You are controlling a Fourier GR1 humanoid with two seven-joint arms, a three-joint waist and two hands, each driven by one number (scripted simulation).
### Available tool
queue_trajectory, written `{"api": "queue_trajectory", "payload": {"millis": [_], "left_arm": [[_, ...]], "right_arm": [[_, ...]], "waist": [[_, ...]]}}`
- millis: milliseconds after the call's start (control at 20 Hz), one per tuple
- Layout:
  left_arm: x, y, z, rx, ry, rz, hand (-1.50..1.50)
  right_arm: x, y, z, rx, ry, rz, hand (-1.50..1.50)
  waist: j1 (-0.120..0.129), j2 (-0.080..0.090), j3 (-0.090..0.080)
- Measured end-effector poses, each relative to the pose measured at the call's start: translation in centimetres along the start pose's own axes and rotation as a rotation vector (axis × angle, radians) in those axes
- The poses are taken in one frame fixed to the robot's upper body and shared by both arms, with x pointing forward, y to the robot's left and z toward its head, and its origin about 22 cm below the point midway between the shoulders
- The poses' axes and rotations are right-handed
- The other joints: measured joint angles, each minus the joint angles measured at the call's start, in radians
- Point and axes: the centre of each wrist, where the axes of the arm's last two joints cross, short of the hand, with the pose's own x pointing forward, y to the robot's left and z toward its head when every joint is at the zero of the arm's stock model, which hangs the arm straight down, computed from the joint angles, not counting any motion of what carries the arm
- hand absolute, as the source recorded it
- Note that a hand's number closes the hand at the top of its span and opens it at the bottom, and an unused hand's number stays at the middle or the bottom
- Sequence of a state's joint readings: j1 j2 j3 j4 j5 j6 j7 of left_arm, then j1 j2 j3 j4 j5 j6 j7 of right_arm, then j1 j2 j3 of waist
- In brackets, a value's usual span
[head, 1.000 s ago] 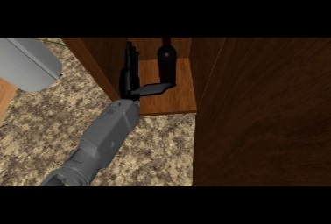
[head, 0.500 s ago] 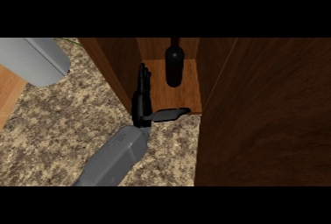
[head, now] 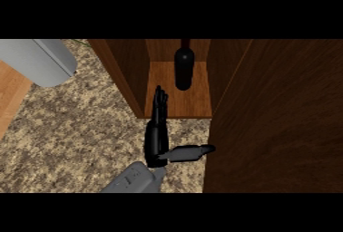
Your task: Pick up the wine, place it into the cabinet and close the cabinet
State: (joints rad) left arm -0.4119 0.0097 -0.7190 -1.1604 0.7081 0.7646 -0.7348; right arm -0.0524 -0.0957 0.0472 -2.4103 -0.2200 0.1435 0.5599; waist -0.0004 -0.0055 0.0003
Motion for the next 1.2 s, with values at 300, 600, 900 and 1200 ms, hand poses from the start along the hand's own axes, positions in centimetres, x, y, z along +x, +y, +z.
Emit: {"api": "queue_trajectory", "payload": {"millis": [300, 600, 900, 1200], "left_arm": [[2.4, 0.1, 2.8, 0.027, -0.004, 0.015, -1.5], [5.1, 1.4, 5.9, 0.051, -0.015, 0.028, -1.5], [7.5, 3.1, 8.2, 0.022, -0.03, 0.048, -1.5], [9.3, 5.8, 9.3, -0.037, -0.026, 0.05, -1.5]], "right_arm": [[0.3, -0.4, 0.0, -0.012, 0.004, 0.019, -1.5], [0.5, -0.4, -0.2, -0.01, 0.012, 0.024, -1.5], [0.7, -0.3, -0.5, 0.024, 0.033, 0.033, 1.5], [0.0, 0.6, -0.2, 0.111, 0.084, 0.022, 1.5]], "waist": [[0.001, 0.001, 0.0], [0.002, 0.002, 0.0], [0.002, 0.002, 0.0], [-0.001, 0.002, 0.0]]}}
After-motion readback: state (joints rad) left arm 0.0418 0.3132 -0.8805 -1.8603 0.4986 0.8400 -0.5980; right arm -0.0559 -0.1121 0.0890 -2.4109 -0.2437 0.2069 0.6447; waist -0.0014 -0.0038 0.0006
